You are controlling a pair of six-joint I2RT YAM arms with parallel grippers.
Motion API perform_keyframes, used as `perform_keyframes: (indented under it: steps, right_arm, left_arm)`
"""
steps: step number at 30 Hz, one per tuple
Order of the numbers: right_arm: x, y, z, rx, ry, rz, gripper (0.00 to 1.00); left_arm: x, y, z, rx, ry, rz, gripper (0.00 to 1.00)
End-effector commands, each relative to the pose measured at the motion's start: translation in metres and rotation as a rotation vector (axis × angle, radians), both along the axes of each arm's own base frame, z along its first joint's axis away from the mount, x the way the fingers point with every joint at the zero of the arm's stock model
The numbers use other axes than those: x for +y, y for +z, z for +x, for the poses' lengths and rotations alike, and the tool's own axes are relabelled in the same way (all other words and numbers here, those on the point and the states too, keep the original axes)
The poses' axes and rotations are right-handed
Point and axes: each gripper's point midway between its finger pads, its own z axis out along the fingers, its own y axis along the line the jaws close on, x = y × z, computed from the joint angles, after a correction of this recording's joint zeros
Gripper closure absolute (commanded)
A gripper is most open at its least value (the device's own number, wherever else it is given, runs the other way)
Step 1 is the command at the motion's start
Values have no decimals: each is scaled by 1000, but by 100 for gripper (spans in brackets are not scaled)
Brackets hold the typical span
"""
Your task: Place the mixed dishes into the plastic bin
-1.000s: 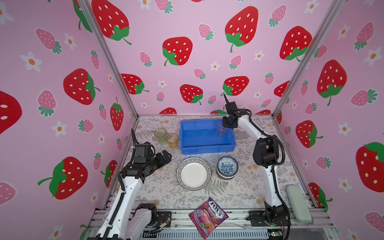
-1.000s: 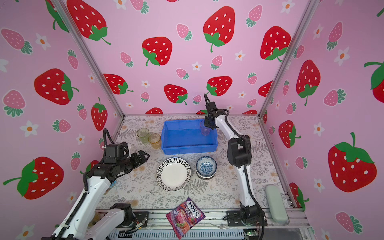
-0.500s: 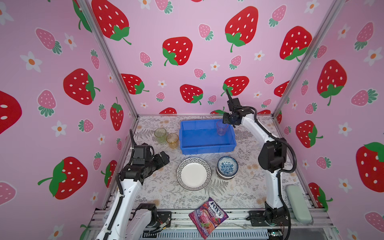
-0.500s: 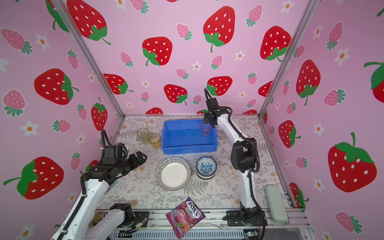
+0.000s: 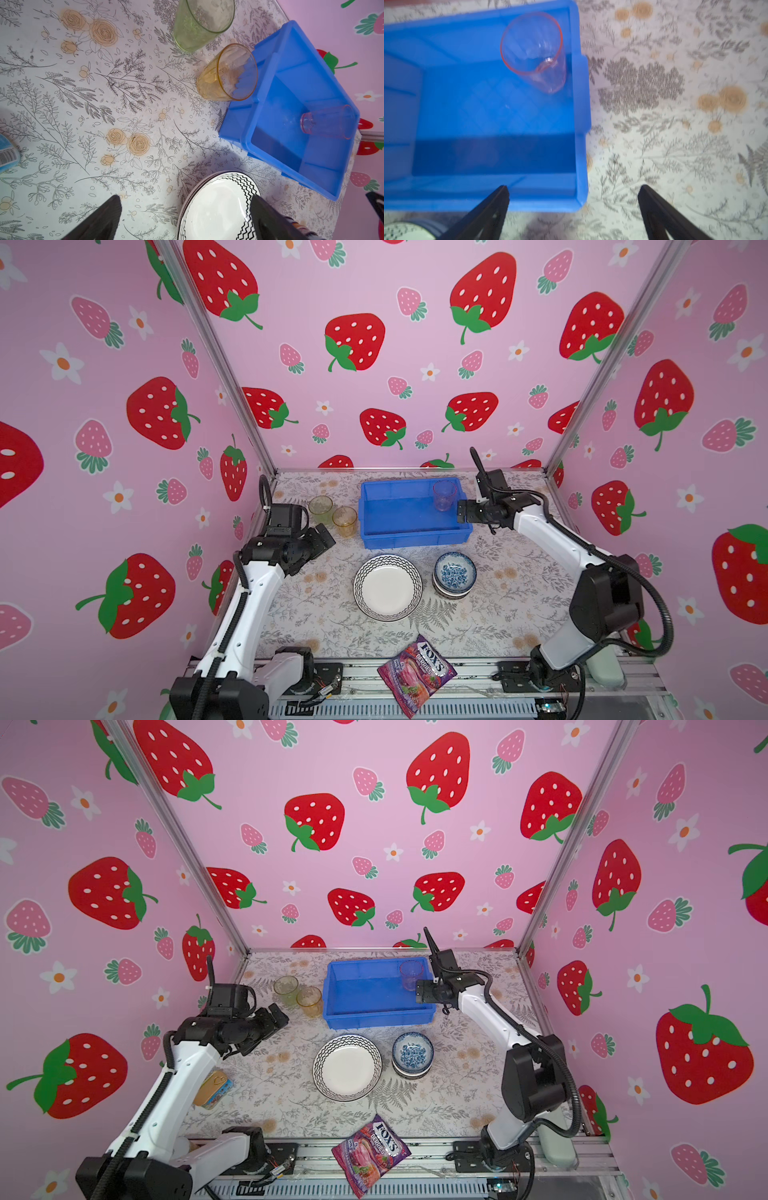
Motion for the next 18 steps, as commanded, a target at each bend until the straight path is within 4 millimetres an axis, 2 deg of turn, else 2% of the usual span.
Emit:
perform_keyframes:
  steps: [1, 8, 13, 18]
  right_arm:
    - [-10, 6, -19, -40, 24, 51, 1]
    - [-48, 6, -53, -69, -19, 71, 0]
    - [-61, -10, -66, -47, -36, 83, 0]
    - [-67, -20, -70, -33, -39, 98, 1]
  left_arm:
    - [2, 6, 15, 4, 46, -7, 1]
    - [-6, -15, 60, 52, 41, -29, 0]
    - [-11, -27, 89, 93, 21, -4, 6]
    - [-10, -39, 106, 124, 19, 18, 13]
